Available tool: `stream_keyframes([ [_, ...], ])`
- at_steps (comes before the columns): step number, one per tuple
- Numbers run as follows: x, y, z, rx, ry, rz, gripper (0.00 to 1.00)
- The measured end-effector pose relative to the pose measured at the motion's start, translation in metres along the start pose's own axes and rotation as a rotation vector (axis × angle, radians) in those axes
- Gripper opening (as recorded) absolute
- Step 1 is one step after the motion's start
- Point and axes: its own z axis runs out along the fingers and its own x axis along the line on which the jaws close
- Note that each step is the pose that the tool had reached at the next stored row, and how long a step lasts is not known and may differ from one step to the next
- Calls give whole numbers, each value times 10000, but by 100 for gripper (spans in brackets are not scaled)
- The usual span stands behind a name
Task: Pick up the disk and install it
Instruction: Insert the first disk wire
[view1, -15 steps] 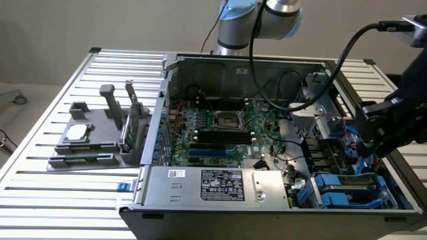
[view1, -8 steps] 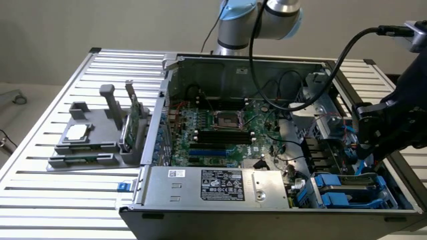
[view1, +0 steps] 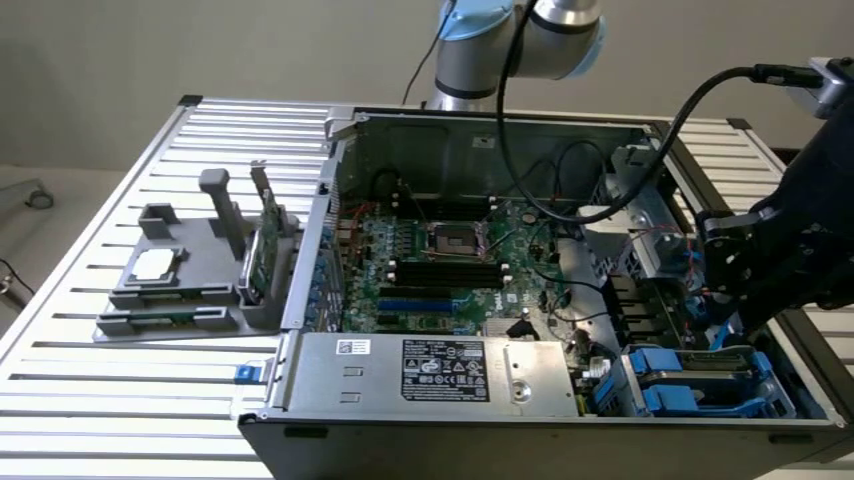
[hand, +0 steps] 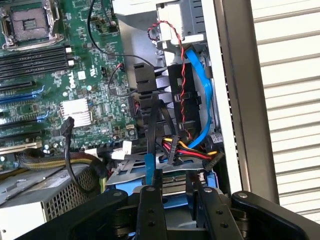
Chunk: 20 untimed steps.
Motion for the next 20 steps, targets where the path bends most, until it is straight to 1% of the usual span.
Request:
stream_keyframes([
  [2, 13, 7, 0, 1, -2, 27, 33],
  [5, 30, 47, 2, 11, -9, 37, 33],
  [6, 35, 61, 3, 22, -21, 39, 33],
  [7, 39, 69, 4, 46, -50, 42, 33],
  [8, 41, 73, 6, 89, -93, 46, 33],
  [10, 42, 78, 10, 199, -219, 63, 33],
  [12, 46, 78, 17, 280, -345, 111, 33],
  [13, 50, 77, 22, 318, -395, 138, 33],
  [14, 58, 75, 26, 350, -418, 171, 33],
  [17, 96, 75, 31, 376, -429, 236, 33],
  [20, 118, 126, 33, 391, -433, 240, 33],
])
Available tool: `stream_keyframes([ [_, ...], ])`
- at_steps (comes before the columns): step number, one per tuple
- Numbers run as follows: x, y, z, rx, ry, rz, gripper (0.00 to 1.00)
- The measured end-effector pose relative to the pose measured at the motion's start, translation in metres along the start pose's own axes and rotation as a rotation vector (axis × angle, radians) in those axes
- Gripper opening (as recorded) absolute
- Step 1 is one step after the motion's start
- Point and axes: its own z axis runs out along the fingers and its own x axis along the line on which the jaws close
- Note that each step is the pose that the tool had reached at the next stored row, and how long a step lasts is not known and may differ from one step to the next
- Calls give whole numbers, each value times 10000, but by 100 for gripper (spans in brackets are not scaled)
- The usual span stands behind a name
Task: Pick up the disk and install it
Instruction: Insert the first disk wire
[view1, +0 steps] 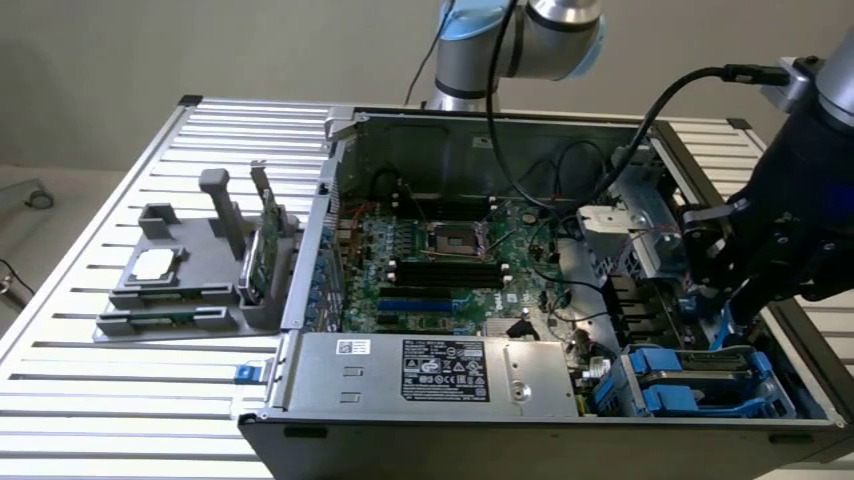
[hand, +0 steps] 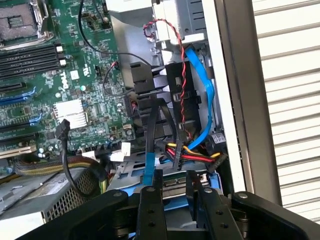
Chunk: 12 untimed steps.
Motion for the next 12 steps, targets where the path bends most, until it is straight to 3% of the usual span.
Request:
stream_keyframes([
  [3, 13, 52, 0, 53, -24, -2, 33],
  [9, 17, 69, 8, 345, -151, 23, 33],
  [12, 23, 94, 16, 404, -168, 56, 33],
])
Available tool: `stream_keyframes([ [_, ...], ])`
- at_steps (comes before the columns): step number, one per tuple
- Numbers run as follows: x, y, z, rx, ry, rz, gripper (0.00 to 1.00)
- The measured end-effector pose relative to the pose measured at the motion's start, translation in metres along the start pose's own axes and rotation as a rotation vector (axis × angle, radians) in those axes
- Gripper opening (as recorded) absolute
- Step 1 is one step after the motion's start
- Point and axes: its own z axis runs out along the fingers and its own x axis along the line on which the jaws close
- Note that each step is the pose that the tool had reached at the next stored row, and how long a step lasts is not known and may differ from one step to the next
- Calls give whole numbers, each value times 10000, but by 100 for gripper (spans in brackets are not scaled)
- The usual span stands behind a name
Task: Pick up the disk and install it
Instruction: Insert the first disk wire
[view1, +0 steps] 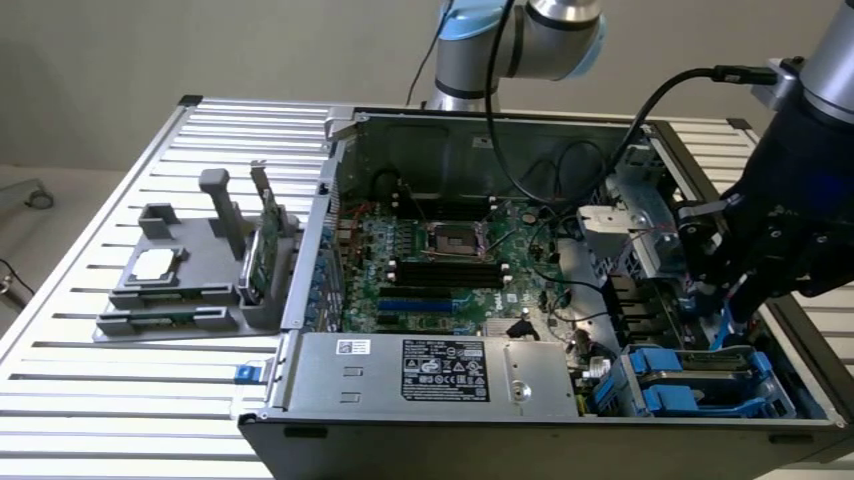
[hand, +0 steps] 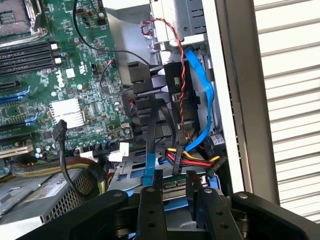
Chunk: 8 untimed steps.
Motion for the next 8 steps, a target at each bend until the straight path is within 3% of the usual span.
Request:
stream_keyframes([
  [3, 10, 44, 2, 18, -3, 23, 33],
  [8, 15, 67, 4, 146, -44, 48, 33],
])
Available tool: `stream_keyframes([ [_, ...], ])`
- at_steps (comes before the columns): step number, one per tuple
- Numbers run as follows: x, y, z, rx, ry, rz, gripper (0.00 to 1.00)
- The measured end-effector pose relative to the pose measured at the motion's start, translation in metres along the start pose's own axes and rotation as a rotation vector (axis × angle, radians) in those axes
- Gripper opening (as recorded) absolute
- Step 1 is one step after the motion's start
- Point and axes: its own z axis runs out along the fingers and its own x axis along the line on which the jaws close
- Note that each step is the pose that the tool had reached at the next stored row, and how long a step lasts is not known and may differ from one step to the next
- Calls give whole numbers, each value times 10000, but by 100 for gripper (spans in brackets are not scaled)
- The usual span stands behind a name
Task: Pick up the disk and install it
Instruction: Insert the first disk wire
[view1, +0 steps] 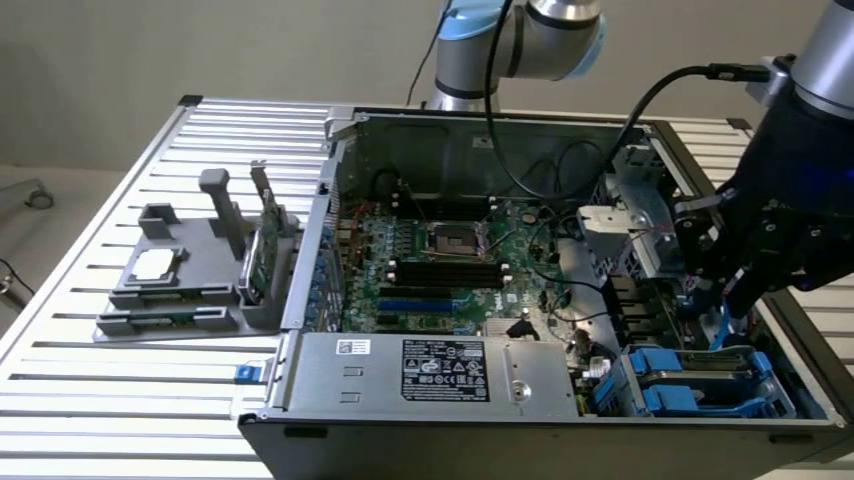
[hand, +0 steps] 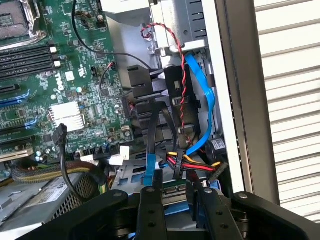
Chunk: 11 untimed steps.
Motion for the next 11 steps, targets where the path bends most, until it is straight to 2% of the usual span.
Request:
stream_keyframes([
  [5, 9, 39, -1, 178, -72, 17, 33],
  [6, 12, 50, -1, 218, -90, 19, 31],
  [8, 16, 69, -2, 298, -123, 23, 18],
  [11, 21, 92, -1, 418, -170, 31, 17],
])
